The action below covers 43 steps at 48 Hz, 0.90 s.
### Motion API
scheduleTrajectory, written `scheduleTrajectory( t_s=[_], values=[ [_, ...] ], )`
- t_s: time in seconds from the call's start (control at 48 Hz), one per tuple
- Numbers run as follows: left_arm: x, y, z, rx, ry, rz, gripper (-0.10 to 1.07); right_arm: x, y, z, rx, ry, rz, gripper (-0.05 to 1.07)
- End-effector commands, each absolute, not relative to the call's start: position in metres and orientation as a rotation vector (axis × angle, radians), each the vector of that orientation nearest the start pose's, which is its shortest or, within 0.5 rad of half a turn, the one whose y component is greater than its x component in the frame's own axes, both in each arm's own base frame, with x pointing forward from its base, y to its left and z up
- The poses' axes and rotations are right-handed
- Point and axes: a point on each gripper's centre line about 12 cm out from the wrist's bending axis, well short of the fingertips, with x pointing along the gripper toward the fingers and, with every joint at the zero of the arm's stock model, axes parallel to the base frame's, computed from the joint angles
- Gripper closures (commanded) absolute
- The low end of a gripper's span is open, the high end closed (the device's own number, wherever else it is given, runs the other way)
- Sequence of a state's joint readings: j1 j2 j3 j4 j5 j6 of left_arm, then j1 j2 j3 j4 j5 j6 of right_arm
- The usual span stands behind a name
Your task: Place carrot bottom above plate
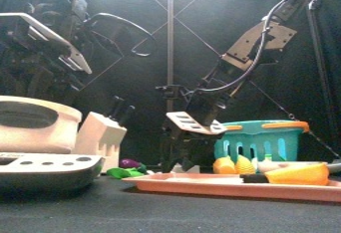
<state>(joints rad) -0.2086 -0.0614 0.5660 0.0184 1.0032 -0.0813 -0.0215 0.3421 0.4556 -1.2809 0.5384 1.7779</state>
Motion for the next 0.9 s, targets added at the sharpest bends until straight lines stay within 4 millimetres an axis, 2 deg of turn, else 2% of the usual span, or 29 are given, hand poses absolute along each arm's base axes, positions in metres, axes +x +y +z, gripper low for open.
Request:
scheduleTrajectory(
  t_s=[0.0, 0.25, 0.417, 0.542, 0.667, 0.792, 0.875],
  values=[
    [0.308, -0.062, 0.187, 0.098, 1.432, -0.101, 0.29, 0.427, -0.069, 0.104, 0.261, 0.747, -0.727, 0.08],
    [0.305, -0.061, 0.207, 0.090, 1.367, -0.109, 0.29, 0.427, -0.069, 0.109, 0.264, 0.737, -0.724, 0.08],
    [0.300, -0.056, 0.236, 0.059, 1.228, -0.108, 0.29, 0.428, -0.066, 0.116, 0.268, 0.722, -0.716, 0.08],
    [0.287, -0.038, 0.250, 0.033, 1.138, -0.070, 0.29, 0.429, -0.066, 0.119, 0.268, 0.714, -0.713, 0.08],
    [0.275, -0.020, 0.249, 0.005, 1.101, -0.020, 0.29, 0.430, -0.067, 0.121, 0.267, 0.708, -0.716, 0.08],
    [0.272, 0.002, 0.246, -0.037, 1.077, 0.048, 0.29, 0.428, -0.073, 0.129, 0.254, 0.687, -0.727, 0.08],
    [0.272, 0.019, 0.242, -0.067, 1.073, 0.104, 0.29, 0.426, -0.087, 0.138, 0.261, 0.664, -0.759, 0.08]
  ],
)
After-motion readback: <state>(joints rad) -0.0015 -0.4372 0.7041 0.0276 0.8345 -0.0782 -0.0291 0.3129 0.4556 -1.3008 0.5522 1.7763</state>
